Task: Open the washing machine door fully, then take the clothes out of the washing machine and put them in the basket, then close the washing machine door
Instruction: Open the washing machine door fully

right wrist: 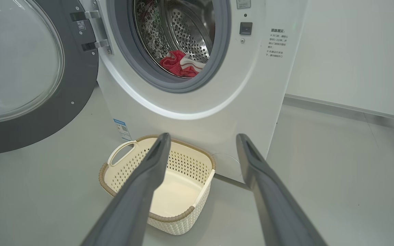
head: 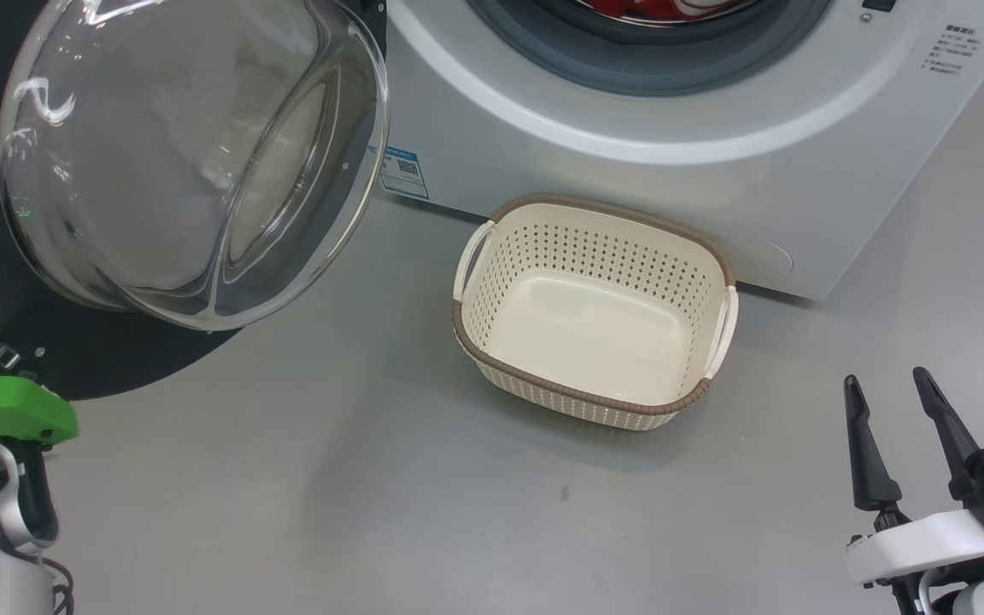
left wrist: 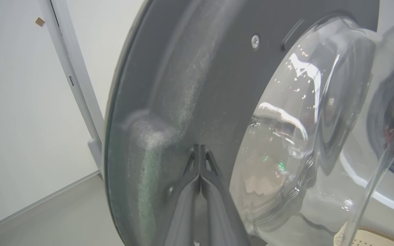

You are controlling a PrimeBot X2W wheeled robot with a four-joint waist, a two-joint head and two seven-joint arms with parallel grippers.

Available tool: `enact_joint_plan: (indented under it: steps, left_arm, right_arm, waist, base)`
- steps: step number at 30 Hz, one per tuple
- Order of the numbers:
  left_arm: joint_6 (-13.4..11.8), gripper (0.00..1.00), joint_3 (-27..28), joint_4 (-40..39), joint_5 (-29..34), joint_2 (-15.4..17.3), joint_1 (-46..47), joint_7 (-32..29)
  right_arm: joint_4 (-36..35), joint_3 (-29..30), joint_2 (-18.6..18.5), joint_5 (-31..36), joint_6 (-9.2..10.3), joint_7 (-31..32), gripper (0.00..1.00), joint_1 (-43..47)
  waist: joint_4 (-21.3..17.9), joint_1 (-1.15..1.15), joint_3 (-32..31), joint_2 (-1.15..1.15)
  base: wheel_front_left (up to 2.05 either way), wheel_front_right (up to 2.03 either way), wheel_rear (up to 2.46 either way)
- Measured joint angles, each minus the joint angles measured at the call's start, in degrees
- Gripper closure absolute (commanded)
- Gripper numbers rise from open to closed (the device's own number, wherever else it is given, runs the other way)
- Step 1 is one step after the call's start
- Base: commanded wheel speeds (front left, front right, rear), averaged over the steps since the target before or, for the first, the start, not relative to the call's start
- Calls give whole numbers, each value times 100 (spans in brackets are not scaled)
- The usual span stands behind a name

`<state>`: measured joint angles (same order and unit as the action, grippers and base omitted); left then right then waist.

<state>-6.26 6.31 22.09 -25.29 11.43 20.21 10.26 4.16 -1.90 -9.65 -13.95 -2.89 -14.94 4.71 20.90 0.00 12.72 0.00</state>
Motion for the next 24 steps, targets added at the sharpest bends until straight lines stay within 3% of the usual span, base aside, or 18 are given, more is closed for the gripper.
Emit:
enact_joint_plan:
  steps: [12,24]
  left_arm:
    - [-10,100,12,12,23,-11,-371,289]
    - [-11,100,-223,-517,302,-276,-1065,350]
  right_arm:
    - [42,2,90,-2,-1,0,0,-82]
    - [153,-7,240,-4,-1,0,0,-80]
  waist:
    - [-39,0,-116,0]
    - [4,0,-309,0]
  base:
    - [0,0,0]
    - [0,0,0]
